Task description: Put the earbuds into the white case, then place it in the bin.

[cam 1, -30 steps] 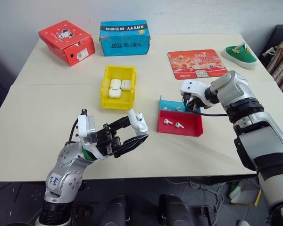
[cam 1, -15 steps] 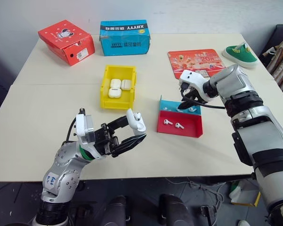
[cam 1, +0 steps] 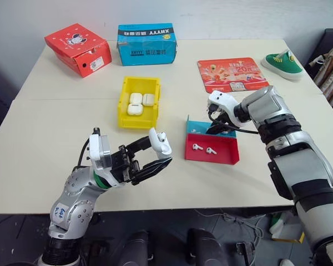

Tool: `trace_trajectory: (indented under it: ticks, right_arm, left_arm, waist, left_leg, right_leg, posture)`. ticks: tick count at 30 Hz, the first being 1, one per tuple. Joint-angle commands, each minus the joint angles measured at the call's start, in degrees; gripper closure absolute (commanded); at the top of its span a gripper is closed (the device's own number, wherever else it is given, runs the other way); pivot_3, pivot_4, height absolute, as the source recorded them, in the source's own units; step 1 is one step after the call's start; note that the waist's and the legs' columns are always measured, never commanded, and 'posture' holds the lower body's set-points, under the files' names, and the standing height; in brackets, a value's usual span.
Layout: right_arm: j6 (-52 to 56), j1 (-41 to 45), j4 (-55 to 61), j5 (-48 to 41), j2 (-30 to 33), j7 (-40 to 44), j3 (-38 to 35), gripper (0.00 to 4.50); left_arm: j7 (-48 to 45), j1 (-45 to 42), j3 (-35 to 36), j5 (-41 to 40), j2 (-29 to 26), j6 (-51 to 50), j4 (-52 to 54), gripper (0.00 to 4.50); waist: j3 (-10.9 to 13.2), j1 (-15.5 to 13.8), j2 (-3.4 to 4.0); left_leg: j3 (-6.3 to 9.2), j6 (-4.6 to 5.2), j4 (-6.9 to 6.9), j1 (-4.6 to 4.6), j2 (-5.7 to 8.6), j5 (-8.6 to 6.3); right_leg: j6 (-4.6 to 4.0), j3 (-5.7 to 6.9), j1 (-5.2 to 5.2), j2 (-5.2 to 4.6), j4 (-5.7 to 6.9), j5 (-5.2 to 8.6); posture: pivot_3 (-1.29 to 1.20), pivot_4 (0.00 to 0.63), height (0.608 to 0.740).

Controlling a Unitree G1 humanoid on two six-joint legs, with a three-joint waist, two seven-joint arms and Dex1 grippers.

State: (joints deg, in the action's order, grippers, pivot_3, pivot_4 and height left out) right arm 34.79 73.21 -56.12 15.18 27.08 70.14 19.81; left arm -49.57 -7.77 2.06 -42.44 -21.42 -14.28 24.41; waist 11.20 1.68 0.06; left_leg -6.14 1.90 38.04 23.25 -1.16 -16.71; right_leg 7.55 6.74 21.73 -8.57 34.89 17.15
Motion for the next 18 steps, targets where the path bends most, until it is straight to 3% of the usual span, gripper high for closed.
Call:
trace_trajectory:
  ticks: [1,10,13,15,18]
  right_arm:
    - [0.3,-0.2,2.0,-0.2,0.2,-0.8,-0.2,2.17]
    - [0.3,-1.3,3.0,0.2,0.2,-0.8,0.6,2.17]
    - [-0.1,-2.0,3.6,0.3,0.3,-0.6,0.9,2.77]
    - [-0.1,-2.4,4.2,0.3,0.3,-0.3,1.0,3.41]
    - [0.1,-2.8,5.2,0.3,0.6,0.3,1.2,3.41]
  left_arm:
    - [0.2,0.4,0.5,-1.0,-0.2,0.4,3.0,1.73]
    - [0.3,0.5,0.5,-0.9,-0.1,0.5,3.0,1.73]
    - [0.3,0.5,0.6,-0.9,-0.1,0.5,2.9,1.73]
    - [0.3,0.5,0.6,-0.9,-0.1,0.5,2.9,1.73]
    - [0.4,0.7,0.7,-1.0,-0.1,0.5,3.0,1.73]
  waist:
    - [0.0,0.0,0.00]
    - [0.0,0.0,0.00]
    - [0.0,0.0,0.00]
    - [0.0,0.0,0.00]
    - [0.0,0.0,0.00]
  left_leg:
    - [0.00,0.00,0.00,0.00,-0.01,0.00]
    - [-0.01,0.00,0.00,0.00,-0.01,0.00]
    - [-0.01,0.00,0.00,0.00,-0.01,0.00]
    - [-0.01,0.00,0.00,-0.01,-0.01,0.00]
    - [-0.01,0.00,0.00,-0.01,-0.01,0.00]
  right_leg:
    - [0.00,0.01,0.00,0.01,0.00,0.00]
    - [0.00,0.00,0.01,0.01,0.00,0.00]
    - [0.00,0.00,0.01,0.01,0.01,0.00]
    - [0.00,-0.01,0.01,0.01,0.01,0.00]
    - [0.00,-0.01,0.01,0.01,0.02,0.00]
  posture:
    - [0.00,0.150,0.740]
    - [0.00,0.150,0.740]
    - [0.00,0.150,0.740]
    - [0.00,0.150,0.740]
    - [0.00,0.150,0.740]
